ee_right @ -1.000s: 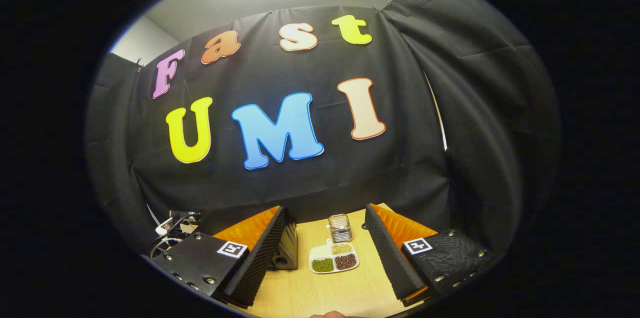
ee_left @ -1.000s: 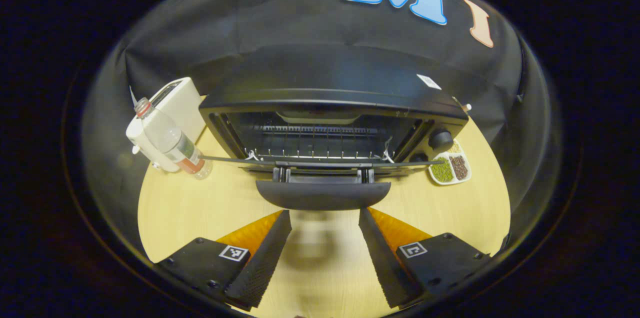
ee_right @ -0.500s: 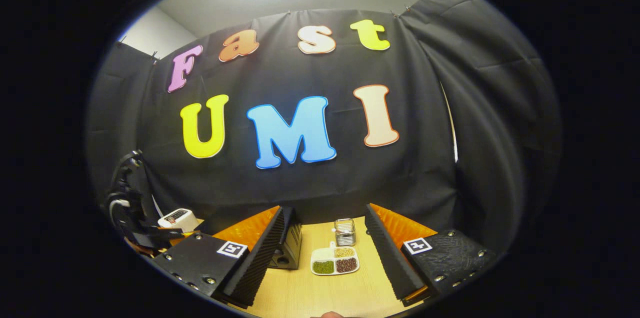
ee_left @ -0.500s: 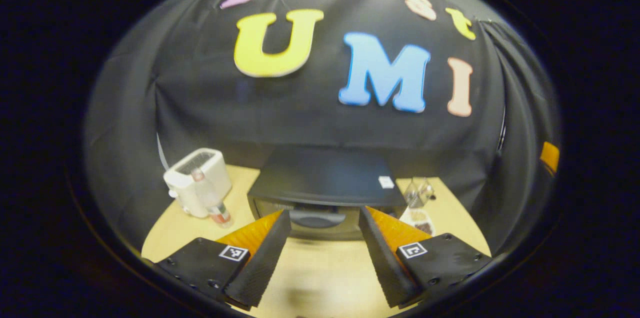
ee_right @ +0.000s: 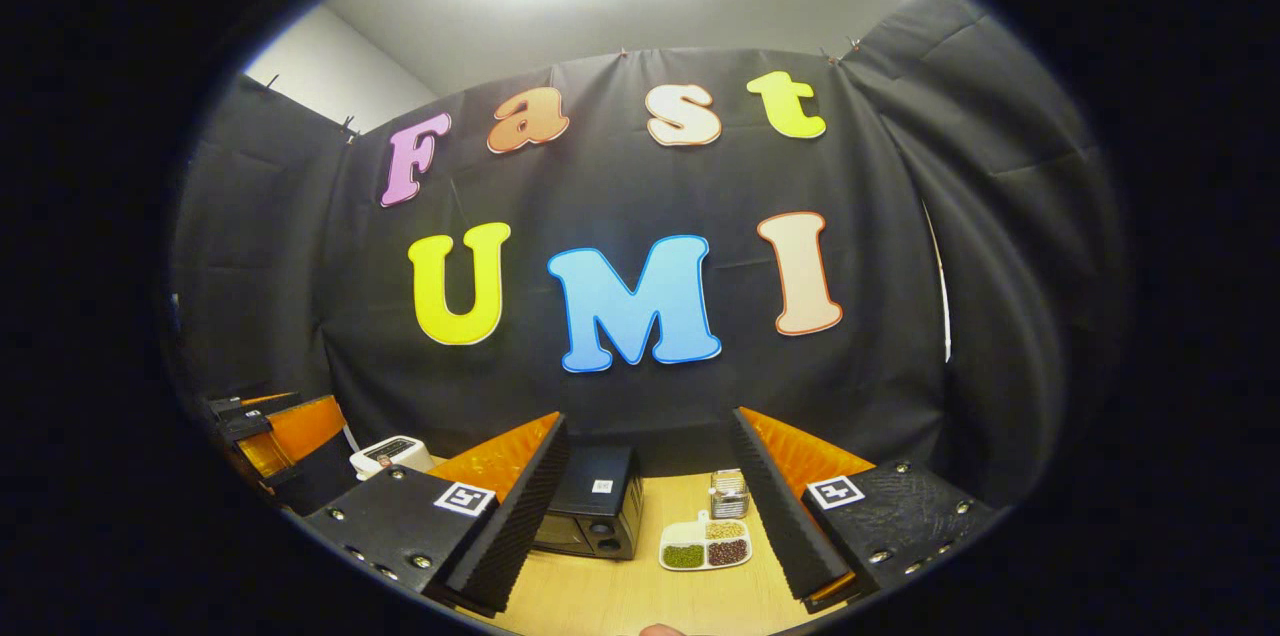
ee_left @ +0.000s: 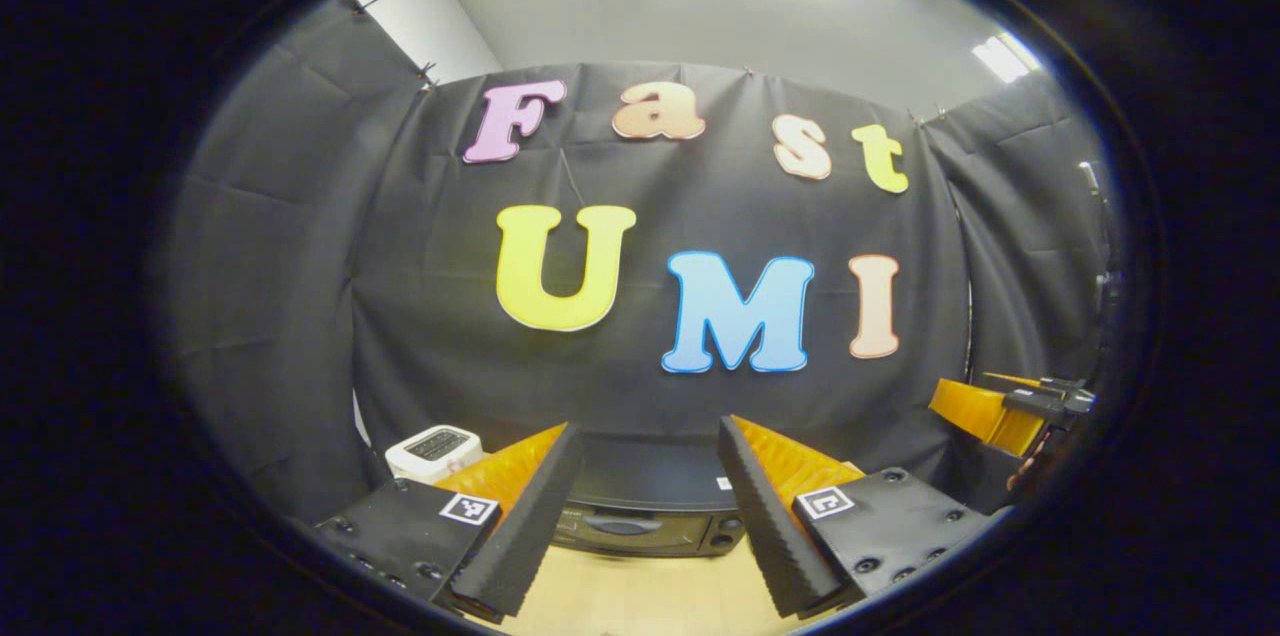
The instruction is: Open the electric oven with the left hand, put the food in, and close the electric oven.
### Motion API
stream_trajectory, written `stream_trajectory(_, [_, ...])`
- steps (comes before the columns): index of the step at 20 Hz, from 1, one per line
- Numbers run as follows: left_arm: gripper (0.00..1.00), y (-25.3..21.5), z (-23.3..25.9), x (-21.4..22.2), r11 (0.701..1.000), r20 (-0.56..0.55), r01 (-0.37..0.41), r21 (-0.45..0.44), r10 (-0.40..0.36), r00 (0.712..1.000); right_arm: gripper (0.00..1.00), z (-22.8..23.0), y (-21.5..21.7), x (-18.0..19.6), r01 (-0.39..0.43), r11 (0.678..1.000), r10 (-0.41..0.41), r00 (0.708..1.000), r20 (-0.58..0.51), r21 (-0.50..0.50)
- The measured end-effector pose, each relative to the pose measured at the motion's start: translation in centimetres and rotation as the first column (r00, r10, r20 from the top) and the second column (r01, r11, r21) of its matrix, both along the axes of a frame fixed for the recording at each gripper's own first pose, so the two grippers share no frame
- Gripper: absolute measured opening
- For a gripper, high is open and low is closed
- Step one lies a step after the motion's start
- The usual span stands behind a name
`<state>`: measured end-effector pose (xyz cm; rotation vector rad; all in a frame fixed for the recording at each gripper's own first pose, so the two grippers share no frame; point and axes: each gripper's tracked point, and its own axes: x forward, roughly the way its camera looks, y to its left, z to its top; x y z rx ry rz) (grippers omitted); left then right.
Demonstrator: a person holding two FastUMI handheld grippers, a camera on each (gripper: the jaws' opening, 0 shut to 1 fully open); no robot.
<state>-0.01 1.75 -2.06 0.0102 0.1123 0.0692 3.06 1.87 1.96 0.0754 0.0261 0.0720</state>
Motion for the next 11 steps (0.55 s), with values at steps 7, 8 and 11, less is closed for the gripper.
stream_trajectory(7, [0.98, 2.0, 1.0, 0.3, 0.999, 0.014, 0.038, -0.003, -0.038, 0.999, 0.98, 0.5, 1.8, -0.8, 0.028, 1.000, -0.028, 1.000, 0.004, -0.006])
stream_trajectory(8, [0.98, 2.0, 1.0, 0.3, 0.999, 0.019, 0.045, -0.004, -0.045, 0.999, 0.98, 0.6, 2.2, -0.8, 0.032, 0.999, -0.032, 0.999, 0.004, -0.008])
stream_trajectory(11, [0.98, 2.9, 1.2, 0.8, 0.998, 0.017, 0.066, -0.011, -0.066, 0.998, 0.98, 1.1, 3.2, -1.0, 0.045, 0.999, -0.044, 0.999, 0.015, -0.015])
